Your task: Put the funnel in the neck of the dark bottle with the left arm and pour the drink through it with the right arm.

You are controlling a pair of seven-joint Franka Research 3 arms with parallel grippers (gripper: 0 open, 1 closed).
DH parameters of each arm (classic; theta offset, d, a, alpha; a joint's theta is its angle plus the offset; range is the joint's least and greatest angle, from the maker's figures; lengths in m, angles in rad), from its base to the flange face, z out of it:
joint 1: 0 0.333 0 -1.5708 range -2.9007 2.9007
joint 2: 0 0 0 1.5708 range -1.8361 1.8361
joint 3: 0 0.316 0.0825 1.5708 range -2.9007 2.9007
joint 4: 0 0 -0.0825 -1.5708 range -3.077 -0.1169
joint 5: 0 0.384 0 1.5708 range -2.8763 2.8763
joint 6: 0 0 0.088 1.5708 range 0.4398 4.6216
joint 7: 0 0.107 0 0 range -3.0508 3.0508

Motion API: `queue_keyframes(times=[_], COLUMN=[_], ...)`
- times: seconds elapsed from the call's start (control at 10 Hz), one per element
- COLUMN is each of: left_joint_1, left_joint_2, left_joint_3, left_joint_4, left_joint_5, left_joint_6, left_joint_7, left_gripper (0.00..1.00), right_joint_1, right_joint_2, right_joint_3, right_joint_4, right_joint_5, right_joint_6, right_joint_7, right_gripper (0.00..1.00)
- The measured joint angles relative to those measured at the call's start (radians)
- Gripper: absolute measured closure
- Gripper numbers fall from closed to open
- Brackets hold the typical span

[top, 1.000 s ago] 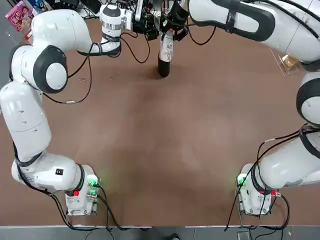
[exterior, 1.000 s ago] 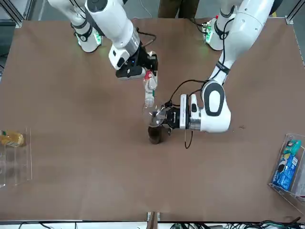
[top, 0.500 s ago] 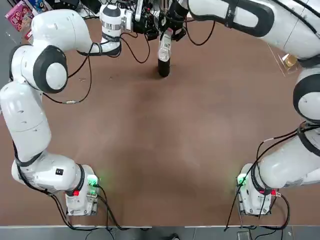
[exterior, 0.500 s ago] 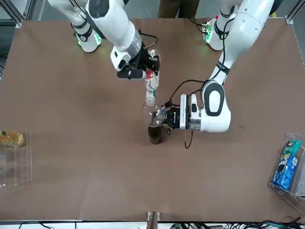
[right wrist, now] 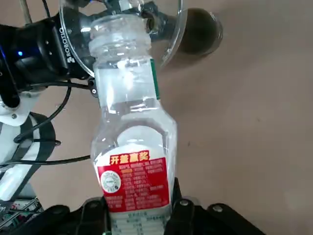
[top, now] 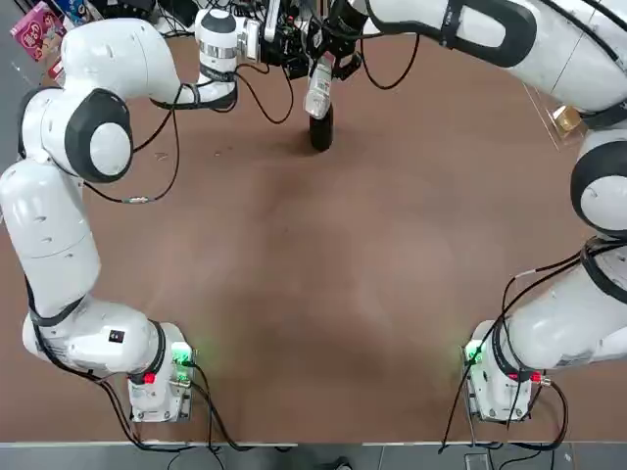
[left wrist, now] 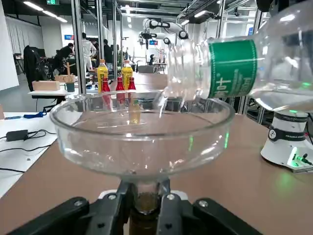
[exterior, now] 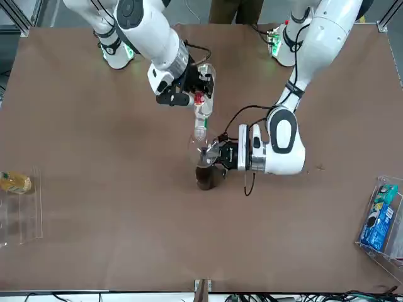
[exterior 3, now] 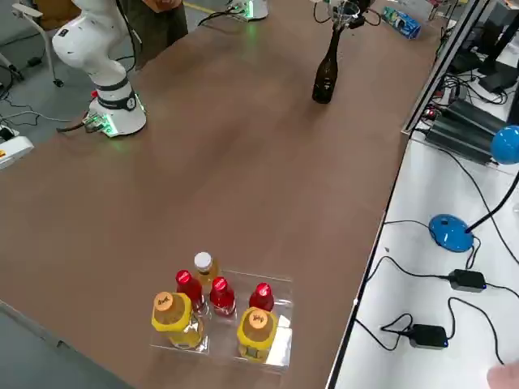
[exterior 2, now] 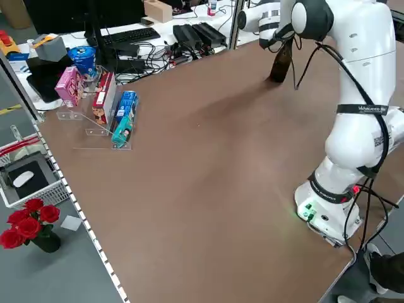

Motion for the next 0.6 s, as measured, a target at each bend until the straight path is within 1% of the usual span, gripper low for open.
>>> queue_keyframes(times=[0.6], left_joint_1=[0.002], left_joint_2=[0.000], left_joint_3=[0.000], left_joint_4=[0.000], left_joint_5=[0.000], left_joint_6=[-0.001], left_joint_7=[0.000], left_gripper=[0.75], right_joint_1=[0.000], right_joint_2=[0.000], right_joint_3=[0.001], right_joint_4=[0.011], right_joint_5=[0.022], right_joint_6=[-0.003], right_joint_7=[0.014], right_gripper=[0.58])
